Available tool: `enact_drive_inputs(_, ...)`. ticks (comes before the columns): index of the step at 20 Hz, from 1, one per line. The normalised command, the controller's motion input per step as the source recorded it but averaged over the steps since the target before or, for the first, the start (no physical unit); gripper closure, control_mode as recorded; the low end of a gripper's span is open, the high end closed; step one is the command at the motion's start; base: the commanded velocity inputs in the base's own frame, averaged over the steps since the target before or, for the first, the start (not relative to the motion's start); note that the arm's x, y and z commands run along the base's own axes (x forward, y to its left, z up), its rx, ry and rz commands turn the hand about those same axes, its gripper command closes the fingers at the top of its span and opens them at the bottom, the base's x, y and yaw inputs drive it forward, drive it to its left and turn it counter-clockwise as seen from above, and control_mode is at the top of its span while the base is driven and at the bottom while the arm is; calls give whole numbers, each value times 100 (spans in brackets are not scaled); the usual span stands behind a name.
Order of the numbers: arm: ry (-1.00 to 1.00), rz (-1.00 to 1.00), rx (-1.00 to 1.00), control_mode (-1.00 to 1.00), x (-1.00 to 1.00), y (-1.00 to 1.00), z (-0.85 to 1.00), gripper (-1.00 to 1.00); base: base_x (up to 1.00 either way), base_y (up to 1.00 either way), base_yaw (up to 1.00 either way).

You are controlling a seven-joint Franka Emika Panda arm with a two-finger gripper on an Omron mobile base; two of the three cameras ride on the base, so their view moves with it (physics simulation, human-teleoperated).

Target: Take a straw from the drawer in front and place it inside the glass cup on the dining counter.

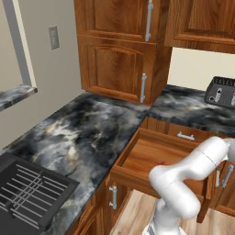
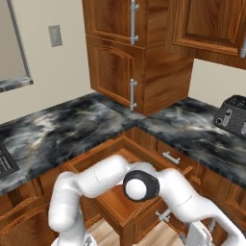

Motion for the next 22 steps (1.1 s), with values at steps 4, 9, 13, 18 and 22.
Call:
enact_drive_inputs(4, 6, -8, -36, -100, -20, 64, 100, -100, 0, 0, 0)
enact_drive_inputs(9, 8, 0, -45, -100, -11, 80, 100, -100, 0, 0, 0)
enact_drive_inputs(13, 16, 0, -42, -100, -19, 55, 100, -100, 0, 0, 0)
enact_drive_inputs(18, 25, 0, -39, -100, -7, 65, 100, -100, 0, 0, 0)
enact_drive_inputs(22, 43, 0, -33, -100, 11, 90, 100, -100, 0, 0, 0)
